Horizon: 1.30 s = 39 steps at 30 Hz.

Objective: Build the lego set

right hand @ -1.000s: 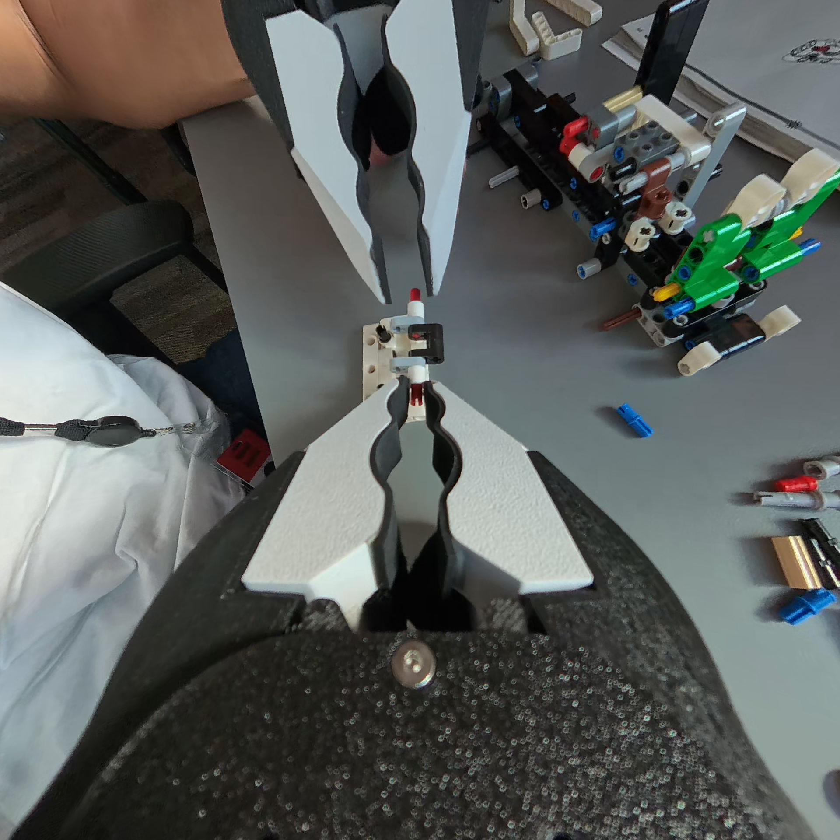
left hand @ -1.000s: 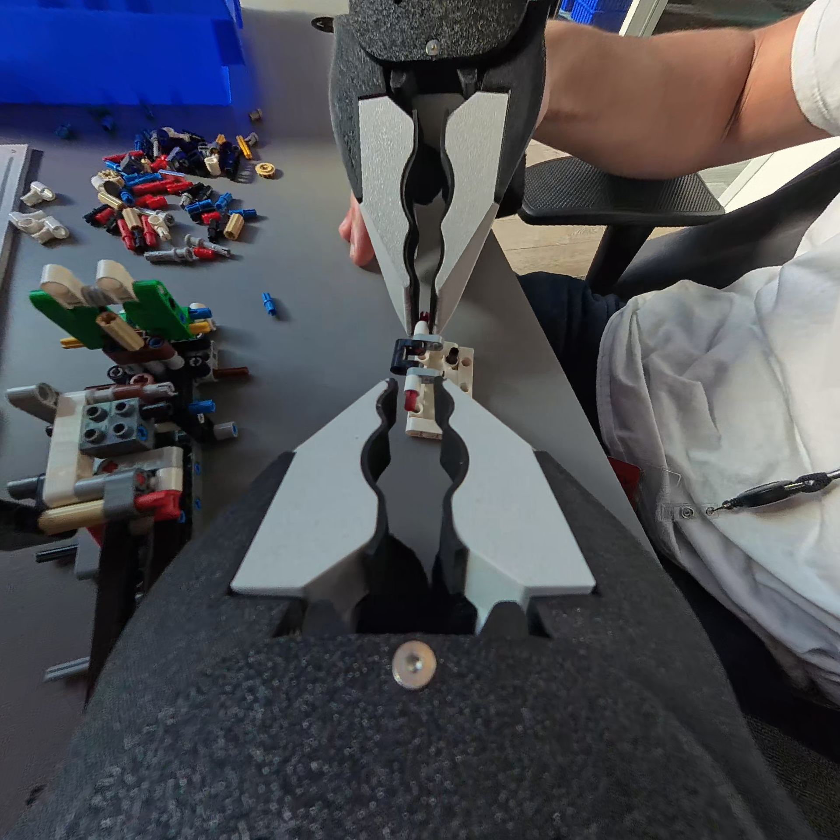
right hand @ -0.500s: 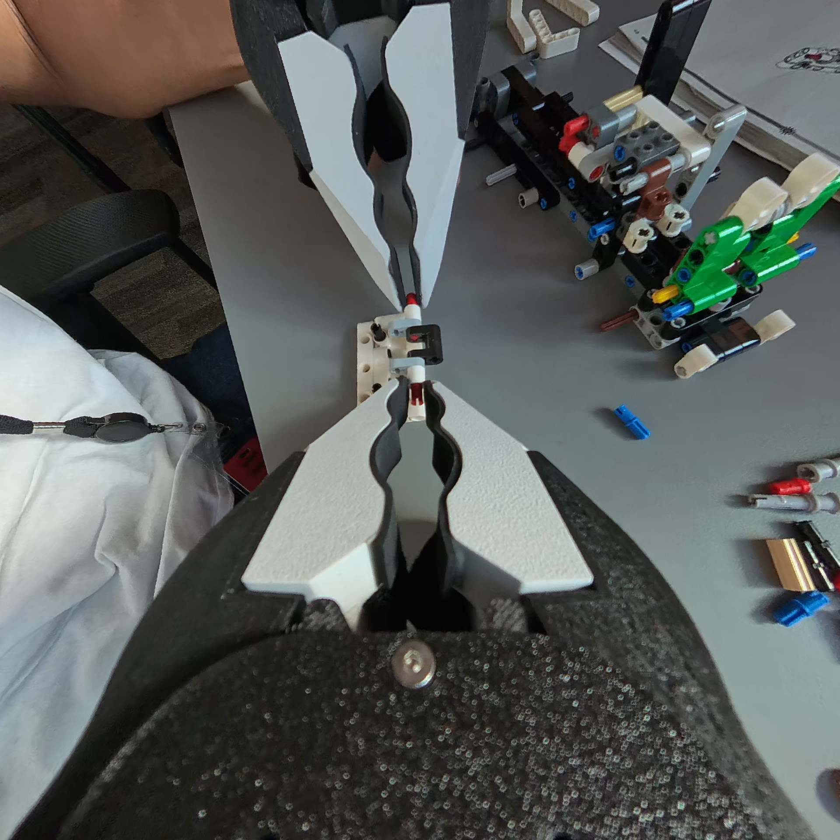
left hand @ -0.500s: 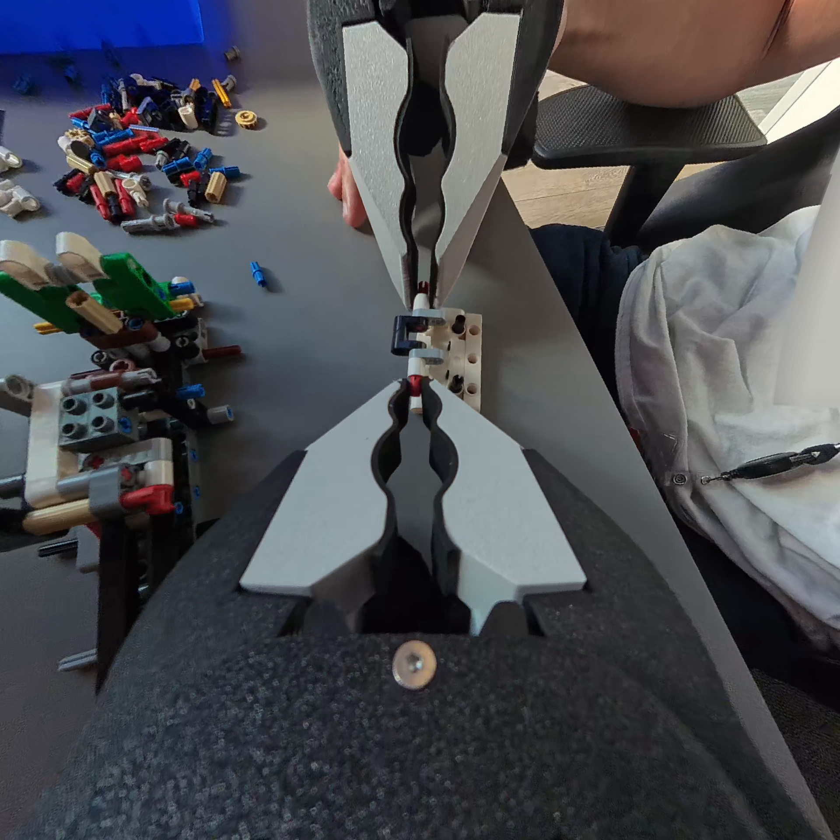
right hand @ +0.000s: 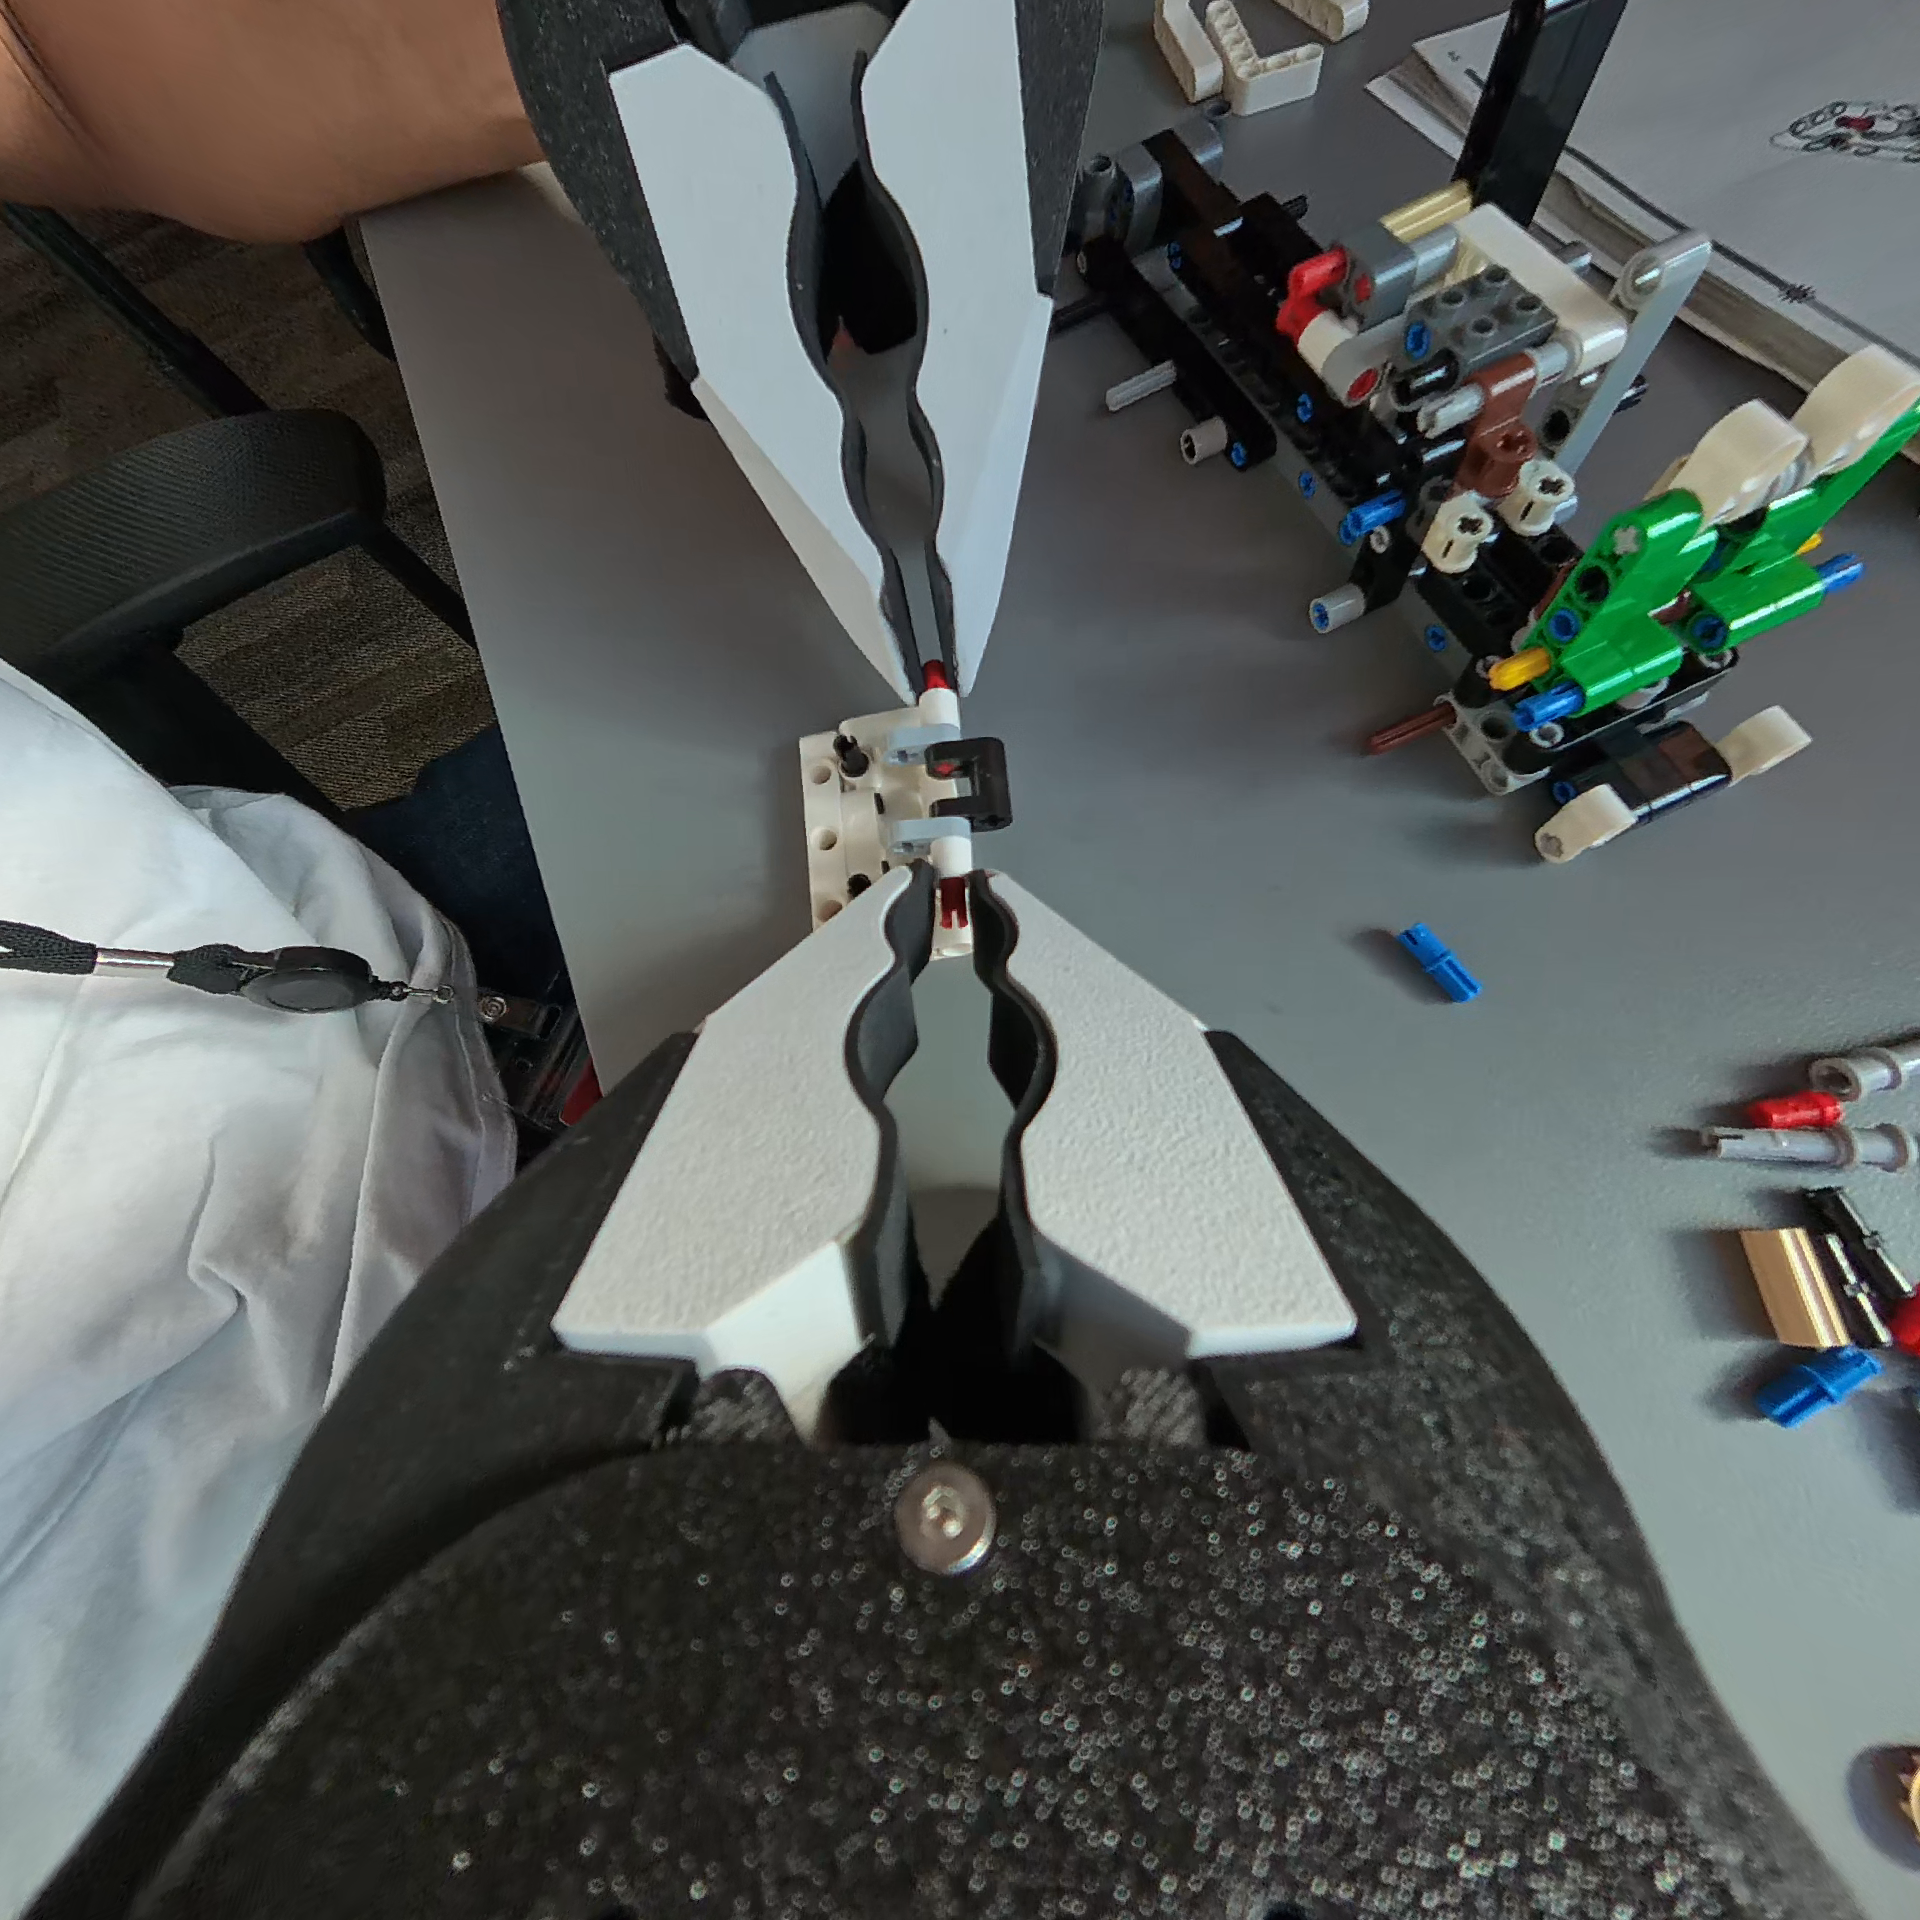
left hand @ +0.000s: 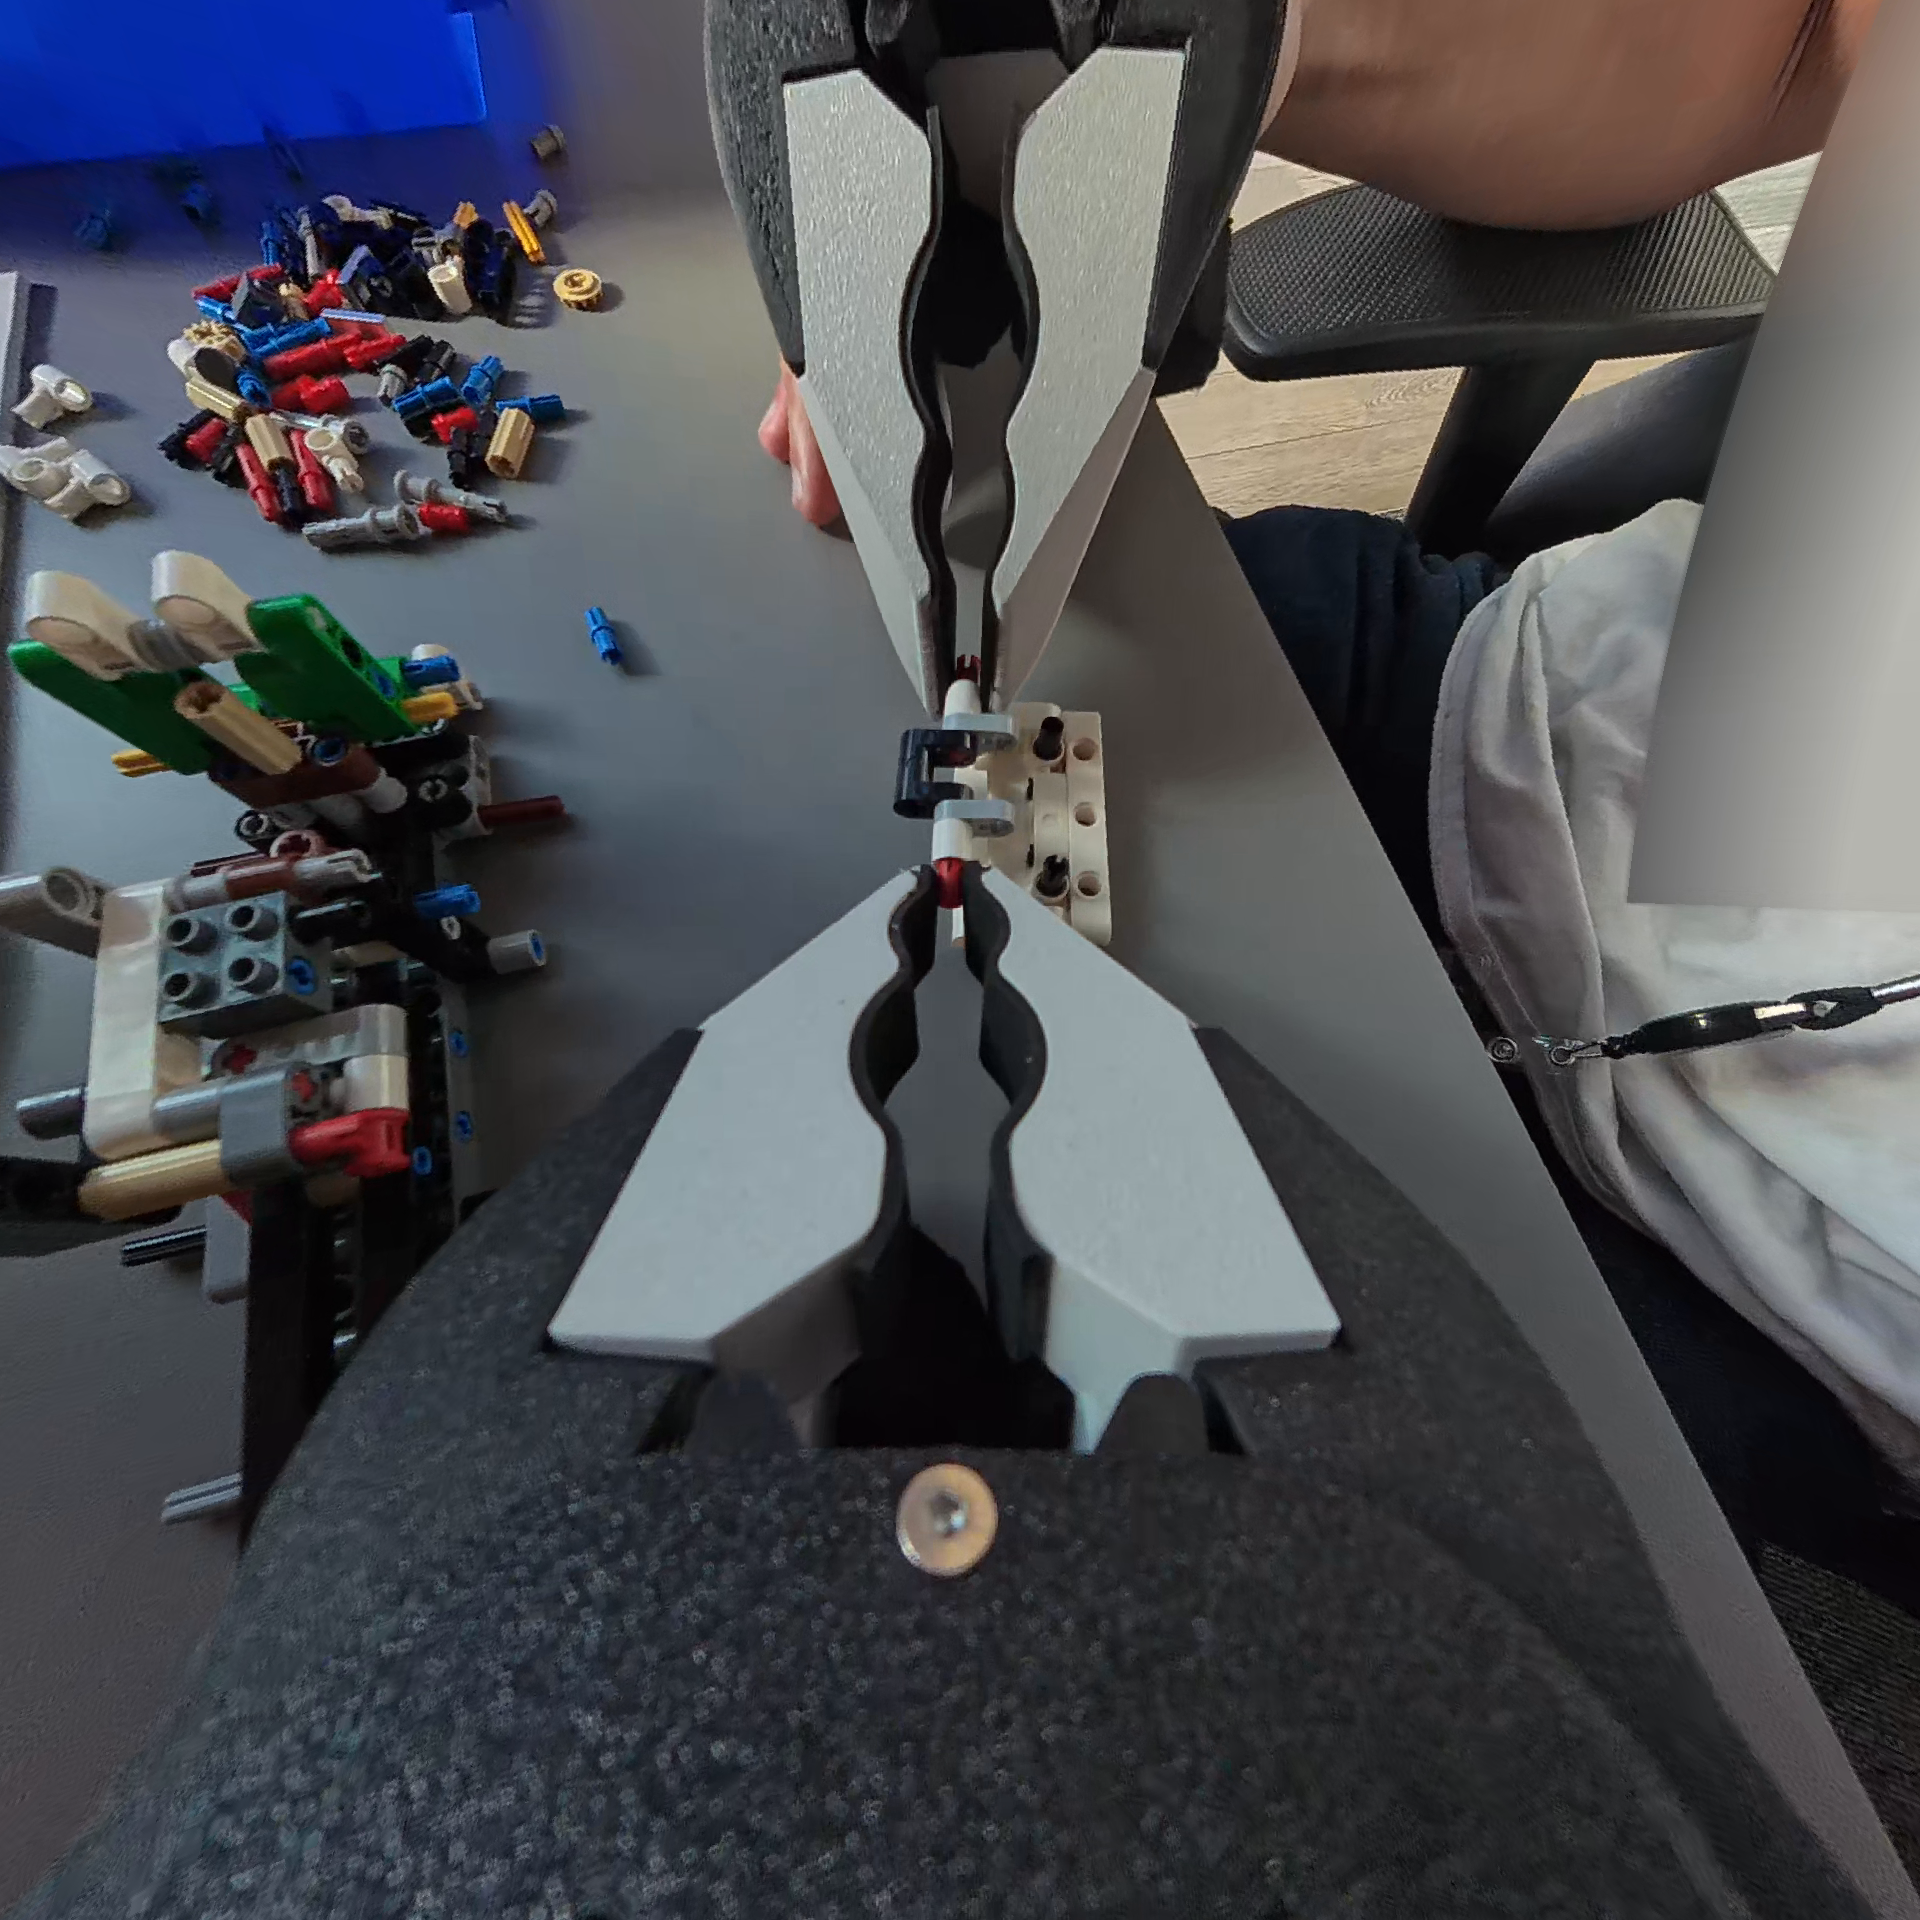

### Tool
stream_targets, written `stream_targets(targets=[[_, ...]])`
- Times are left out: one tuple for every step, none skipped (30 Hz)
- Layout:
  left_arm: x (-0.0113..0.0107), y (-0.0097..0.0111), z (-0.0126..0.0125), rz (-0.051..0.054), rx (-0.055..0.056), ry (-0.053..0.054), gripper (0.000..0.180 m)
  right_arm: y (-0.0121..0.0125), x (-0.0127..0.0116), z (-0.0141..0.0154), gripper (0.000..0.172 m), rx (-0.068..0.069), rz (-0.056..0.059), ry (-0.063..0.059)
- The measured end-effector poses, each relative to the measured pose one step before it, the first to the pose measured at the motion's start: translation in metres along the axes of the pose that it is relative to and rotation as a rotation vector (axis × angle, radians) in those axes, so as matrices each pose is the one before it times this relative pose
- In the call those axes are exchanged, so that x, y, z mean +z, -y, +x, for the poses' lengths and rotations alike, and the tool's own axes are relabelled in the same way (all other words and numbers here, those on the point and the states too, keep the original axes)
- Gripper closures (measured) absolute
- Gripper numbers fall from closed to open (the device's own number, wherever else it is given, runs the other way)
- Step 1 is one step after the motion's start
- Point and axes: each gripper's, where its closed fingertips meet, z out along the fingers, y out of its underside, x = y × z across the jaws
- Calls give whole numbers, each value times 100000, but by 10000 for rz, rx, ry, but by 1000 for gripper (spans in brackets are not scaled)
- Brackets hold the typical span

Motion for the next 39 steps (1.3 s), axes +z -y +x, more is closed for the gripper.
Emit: stream_targets(targets=[[-4, -6, -1, 0, 47, 39, 178, 10, 7, 43, 166, -40, 15, -40], [-9, -13, 49, -2, 82, 11, 178, 7, 7, -9, 166, -52, 4, -25], [-12, -26, 56, -1, 91, 22, 178, 3, 23, -23, 166, -54, -12, -25], [-20, 0, 55, 5, 80, 18, 178, -49, 55, -24, 166, -72, -65, -49], [-27, -5, 24, 4, 85, 44, 179, 9, 36, -10, 166, -149, -26, -91], [-35, -38, 63, -2, 97, 26, 178, 30, 23, -24, 166, -141, -13, -68], [-36, -25, 57, -1, 93, 27, 178, 26, 39, -39, 166, -74, -18, -30], [-30, -36, 66, -4, 41, 1, 178, 7, 23, -19, 166, -21, -25, -1], [-8, -10, 37, -6, -12, -5, 178, 11, 12, -3, 166, -13, -30, 9], [3, -13, -15, -4, -11, 16, 178, -9, 5, 17, 166, -17, -34, 9], [9, 2, -3, -7, 17, 23, 178, -10, -5, 15, 166, -6, -26, 13], [6, 7, -10, -15, 51, 45, 178, 9, -13, 39, 166, -55, -22, -6], [24, 5, 3, -8, 76, 54, 178, -6, -11, 53, 166, -40, -28, -23], [7, 7, 37, -6, 64, 26, 178, -4, -6, -22, 166, -14, -32, 31], [7, 1, 13, -13, 55, 43, 178, -12, -8, -7, 166, -70, -33, 3], [5, 8, 7, -10, 88, 66, 178, -6, 5, 37, 166, -104, -20, -30], [-3, -11, 14, -12, 91, 50, 178, -10, 3, -8, 166, -84, -8, -9], [-2, 3, -19, -32, 102, 90, 178, 11, 13, 27, 166, -75, 4, -19], [-6, -12, -20, -39, 172, 138, 178, -11, 6, 36, 166, -105, 35, -42], [9, -7, 36, -45, 171, 112, 178, 5, -7, -18, 166, -66, 19, -12], [3, -8, 13, -71, 149, 110, 178, -8, 0, 1, 166, -117, -20, -53], [-2, -19, 12, -80, 170, 121, 178, 20, 10, 21, 166, -213, -16, -124], [-12, -28, 16, -76, 132, 98, 178, 5, 3, -20, 166, -100, -16, -61], [21, -31, 3, -62, 103, 101, 178, 10, 12, 1, 166, -32, -17, 0], [12, -12, 5, -18, 96, 98, 178, -15, -10, -7, 166, -33, -8, 27], [10, 14, 27, 18, 5, 22, 178, -2, -15, -2, 166, -15, -1, 56], [-7, 28, 43, 16, -107, -62, 178, 1, -1, 0, 166, -32, -12, 60], [-12, 56, 33, 33, -125, -73, 178, -5, -16, -19, 166, -1, -36, 88], [8, 9, 47, 27, -100, -83, 178, -12, -5, -62, 166, 102, -43, 146], [6, 14, 40, 11, -128, -88, 178, -13, -11, -35, 166, 169, -48, 149], [-10, 66, 71, 25, -159, -109, 178, -25, -19, -48, 166, 74, -23, 134], [6, 58, 54, 40, -149, -98, 178, -27, -31, -20, 166, -37, -4, 77], [6, 23, 22, 32, -105, -64, 178, -4, -4, 7, 166, -52, 15, 33], [-10, 11, 40, 34, -122, -82, 178, 0, 5, -12, 166, -23, 25, 38], [-14, 21, 35, 41, -174, -113, 178, 8, 0, -15, 166, -25, 42, 39], [-55, 119, 34, 98, -199, -126, 178, -16, -9, 7, 166, 7, 19, 31], [-79, 168, 58, 121, -203, -155, 178, -20, -5, -25, 166, 11, 10, 41], [-60, 108, 47, 67, -179, -134, 178, -7, 4, -55, 166, -40, 7, 25], [-27, 56, 30, 44, -118, -87, 179, -9, -8, -12, 166, -49, -15, -8]])
